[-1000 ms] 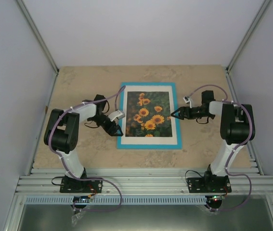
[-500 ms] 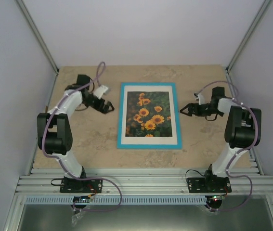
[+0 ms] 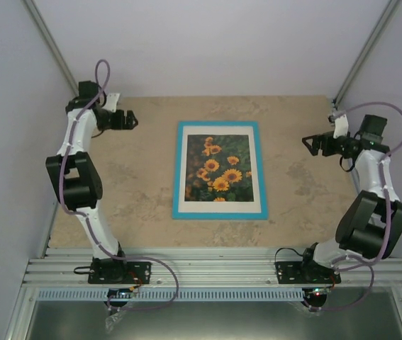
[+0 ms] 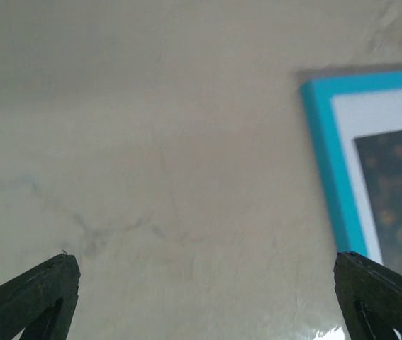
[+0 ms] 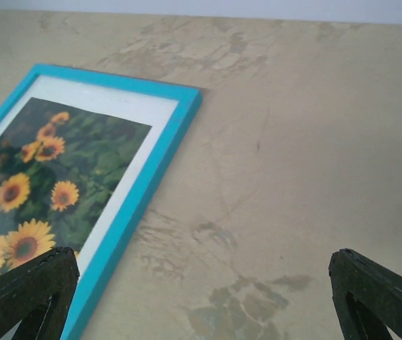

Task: Put the photo into the frame

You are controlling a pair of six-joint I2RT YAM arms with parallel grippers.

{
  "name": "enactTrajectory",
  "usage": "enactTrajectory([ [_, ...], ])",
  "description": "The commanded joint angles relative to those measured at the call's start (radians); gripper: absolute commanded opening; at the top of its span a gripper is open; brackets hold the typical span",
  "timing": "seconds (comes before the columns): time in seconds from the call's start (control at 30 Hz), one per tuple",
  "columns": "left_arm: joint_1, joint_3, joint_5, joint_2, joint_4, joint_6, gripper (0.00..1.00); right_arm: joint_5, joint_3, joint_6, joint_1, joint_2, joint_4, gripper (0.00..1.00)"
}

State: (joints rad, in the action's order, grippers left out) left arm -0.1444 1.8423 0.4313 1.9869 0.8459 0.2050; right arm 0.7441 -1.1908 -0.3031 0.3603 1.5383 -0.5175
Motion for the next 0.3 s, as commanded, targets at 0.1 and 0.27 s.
enactTrajectory([
  [0.1, -0.006, -0.211, -0.062, -0.084, -0.08, -0.109, 0.99, -0.047, 0.166, -0.021, 0.02, -0.124, 0.074, 0.98],
  [0.27, -0.005, -0.288, -0.129, -0.149, -0.118, -0.131, 0.99, -0.049, 0.194, -0.023, 0.021, -0.137, 0.085, 0.98],
])
